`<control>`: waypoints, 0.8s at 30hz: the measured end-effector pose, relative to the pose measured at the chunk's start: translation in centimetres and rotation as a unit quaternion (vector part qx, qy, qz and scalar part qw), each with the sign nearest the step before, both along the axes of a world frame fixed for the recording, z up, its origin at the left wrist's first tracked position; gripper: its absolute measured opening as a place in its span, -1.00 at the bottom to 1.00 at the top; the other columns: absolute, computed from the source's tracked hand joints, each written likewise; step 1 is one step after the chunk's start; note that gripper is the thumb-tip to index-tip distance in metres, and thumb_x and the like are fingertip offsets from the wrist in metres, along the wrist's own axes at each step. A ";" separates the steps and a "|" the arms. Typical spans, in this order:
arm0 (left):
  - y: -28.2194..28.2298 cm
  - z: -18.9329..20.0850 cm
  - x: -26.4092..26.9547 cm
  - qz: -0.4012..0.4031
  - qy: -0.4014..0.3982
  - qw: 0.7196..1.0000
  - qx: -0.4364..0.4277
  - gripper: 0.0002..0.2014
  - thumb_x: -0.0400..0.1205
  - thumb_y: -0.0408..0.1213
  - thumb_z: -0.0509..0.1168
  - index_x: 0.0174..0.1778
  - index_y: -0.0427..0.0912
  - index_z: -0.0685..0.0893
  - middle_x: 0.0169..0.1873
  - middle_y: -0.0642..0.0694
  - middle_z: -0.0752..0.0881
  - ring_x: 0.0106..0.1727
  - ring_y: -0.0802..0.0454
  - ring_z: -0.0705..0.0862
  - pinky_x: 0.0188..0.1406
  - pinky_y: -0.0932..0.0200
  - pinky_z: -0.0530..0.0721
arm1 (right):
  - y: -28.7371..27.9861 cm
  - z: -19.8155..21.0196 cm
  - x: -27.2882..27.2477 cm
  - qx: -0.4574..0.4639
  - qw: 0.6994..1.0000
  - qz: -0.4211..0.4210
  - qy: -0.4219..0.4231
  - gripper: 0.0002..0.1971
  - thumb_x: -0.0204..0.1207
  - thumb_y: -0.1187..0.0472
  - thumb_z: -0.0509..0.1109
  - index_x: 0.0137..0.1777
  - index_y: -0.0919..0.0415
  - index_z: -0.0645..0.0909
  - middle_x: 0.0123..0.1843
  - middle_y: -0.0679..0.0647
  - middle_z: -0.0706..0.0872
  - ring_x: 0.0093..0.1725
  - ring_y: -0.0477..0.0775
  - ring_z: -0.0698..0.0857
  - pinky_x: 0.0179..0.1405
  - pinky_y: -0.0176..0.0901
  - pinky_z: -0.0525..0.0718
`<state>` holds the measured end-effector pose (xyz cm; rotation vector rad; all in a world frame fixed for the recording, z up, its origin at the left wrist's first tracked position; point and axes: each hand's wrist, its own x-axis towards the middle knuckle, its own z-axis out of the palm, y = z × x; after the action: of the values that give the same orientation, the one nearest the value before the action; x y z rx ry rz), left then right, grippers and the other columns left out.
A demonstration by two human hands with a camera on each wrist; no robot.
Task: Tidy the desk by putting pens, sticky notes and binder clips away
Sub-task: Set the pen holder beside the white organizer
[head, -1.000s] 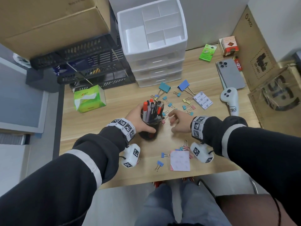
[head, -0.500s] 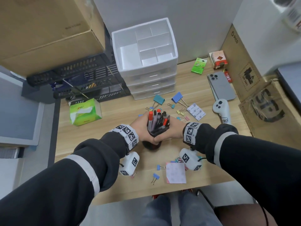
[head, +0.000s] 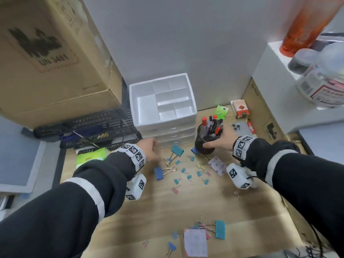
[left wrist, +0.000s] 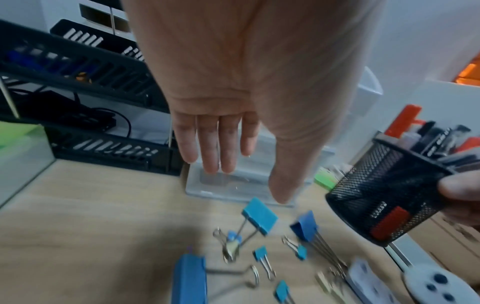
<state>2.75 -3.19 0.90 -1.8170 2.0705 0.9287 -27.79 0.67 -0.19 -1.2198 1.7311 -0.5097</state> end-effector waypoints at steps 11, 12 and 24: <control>-3.7 -2.5 1.7 0.013 0.021 1.000 0.012 -0.69 0.46 -0.11 0.57 0.06 -0.05 0.70 -0.16 0.08 0.77 -0.14 0.11 0.75 -0.06 0.23 0.69 | -8.0 -4.2 -1.2 0.022 0.992 -0.096 0.076 -0.02 0.02 0.08 0.82 0.41 0.15 0.36 0.11 -0.03 0.58 0.12 0.06 0.60 0.20 -0.08 0.59; -4.0 -2.7 1.8 0.014 0.025 1.000 0.013 -0.73 0.47 -0.13 0.55 0.03 -0.04 0.71 -0.23 0.13 0.76 -0.20 0.16 0.74 -0.11 0.27 0.66 | -8.7 -4.6 -1.1 0.022 0.993 -0.094 0.074 -0.05 0.04 0.10 0.81 0.40 0.15 0.36 0.09 -0.05 0.56 0.10 0.05 0.58 0.17 -0.11 0.56; -3.8 -4.7 2.5 0.018 0.049 0.998 -0.017 -0.90 0.50 -0.25 0.43 -0.14 0.06 0.77 -0.50 0.18 0.68 -0.47 0.28 0.57 -0.25 0.33 0.55 | -12.9 -6.1 -0.1 -0.005 0.994 -0.106 0.012 -0.12 0.20 0.10 0.77 0.45 0.16 0.35 0.16 -0.02 0.61 0.11 -0.01 0.59 0.15 -0.19 0.47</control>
<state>5.22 -6.98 -3.77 -1.8664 2.1310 1.0184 -27.91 -12.19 -6.28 -1.0594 1.8921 -0.6314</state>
